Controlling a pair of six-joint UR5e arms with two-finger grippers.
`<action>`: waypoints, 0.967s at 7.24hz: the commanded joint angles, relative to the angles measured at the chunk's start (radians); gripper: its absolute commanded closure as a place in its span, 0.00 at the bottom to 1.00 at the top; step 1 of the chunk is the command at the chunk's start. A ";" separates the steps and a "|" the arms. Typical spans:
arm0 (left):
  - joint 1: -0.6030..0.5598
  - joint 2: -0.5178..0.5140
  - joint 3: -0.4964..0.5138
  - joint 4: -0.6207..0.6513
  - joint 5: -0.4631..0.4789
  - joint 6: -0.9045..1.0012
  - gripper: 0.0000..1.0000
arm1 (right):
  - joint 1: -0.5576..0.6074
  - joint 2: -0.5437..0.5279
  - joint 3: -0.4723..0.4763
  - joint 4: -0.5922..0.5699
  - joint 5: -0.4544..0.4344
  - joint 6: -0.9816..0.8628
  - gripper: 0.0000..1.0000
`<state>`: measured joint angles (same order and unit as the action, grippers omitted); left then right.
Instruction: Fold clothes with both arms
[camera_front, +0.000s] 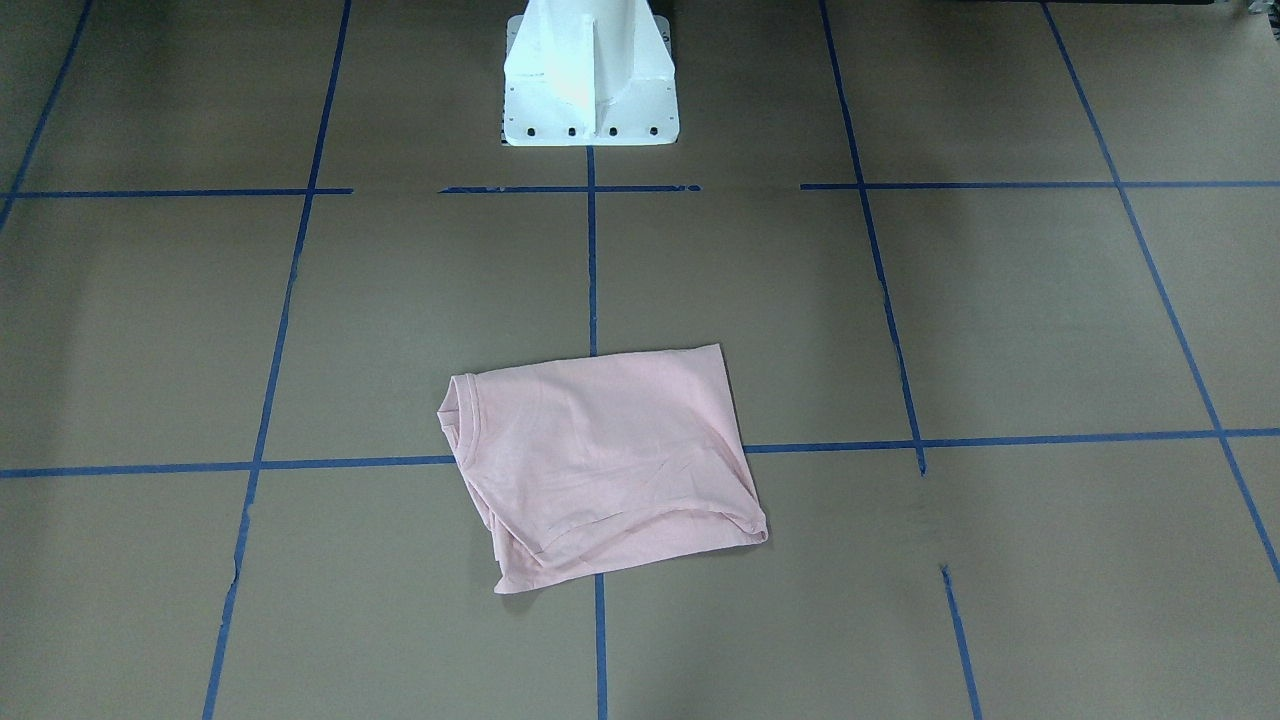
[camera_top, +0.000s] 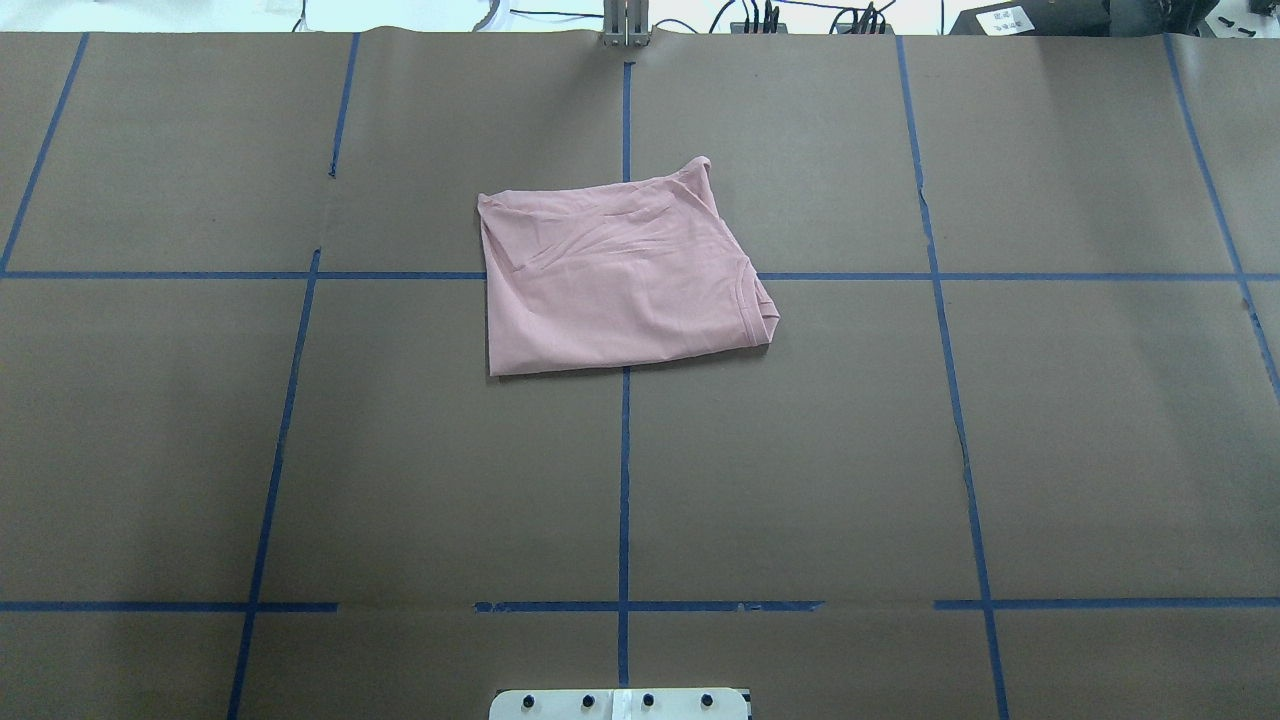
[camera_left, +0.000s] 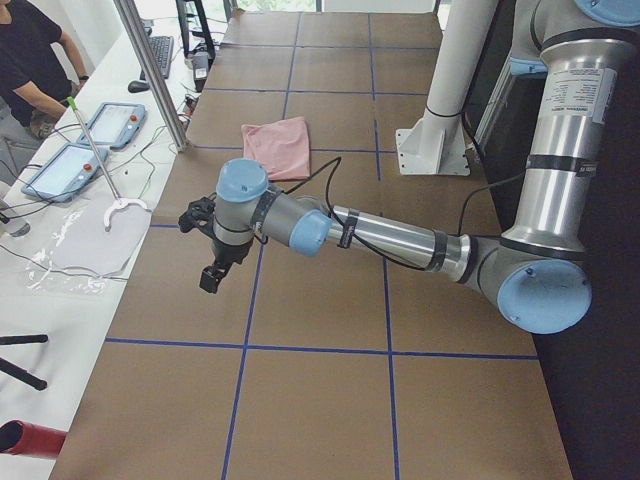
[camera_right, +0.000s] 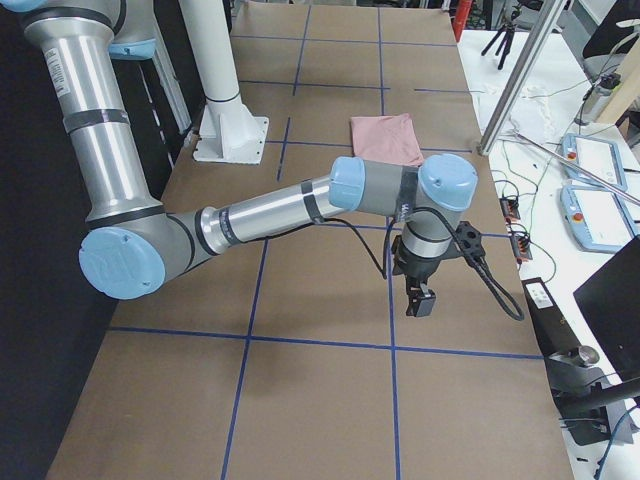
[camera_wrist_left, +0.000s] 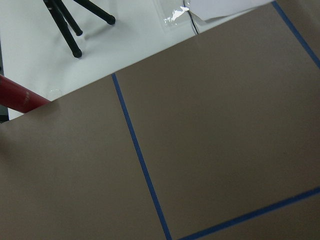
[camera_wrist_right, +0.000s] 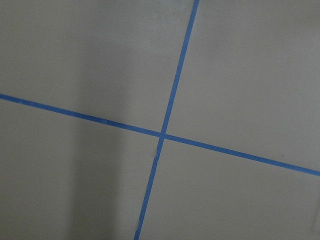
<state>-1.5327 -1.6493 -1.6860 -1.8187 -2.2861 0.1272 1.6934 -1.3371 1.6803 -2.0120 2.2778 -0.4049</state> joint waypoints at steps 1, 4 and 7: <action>0.002 0.125 0.008 -0.051 -0.024 0.022 0.00 | -0.027 -0.118 0.048 0.064 0.012 -0.002 0.00; 0.002 0.152 -0.001 0.071 0.057 0.014 0.00 | -0.079 -0.134 0.041 0.111 0.017 0.172 0.00; 0.002 0.151 -0.001 0.093 0.059 0.019 0.00 | -0.116 -0.188 -0.063 0.376 0.022 0.348 0.00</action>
<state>-1.5314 -1.4994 -1.6869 -1.7338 -2.2280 0.1445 1.5872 -1.5117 1.6770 -1.7318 2.2961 -0.0931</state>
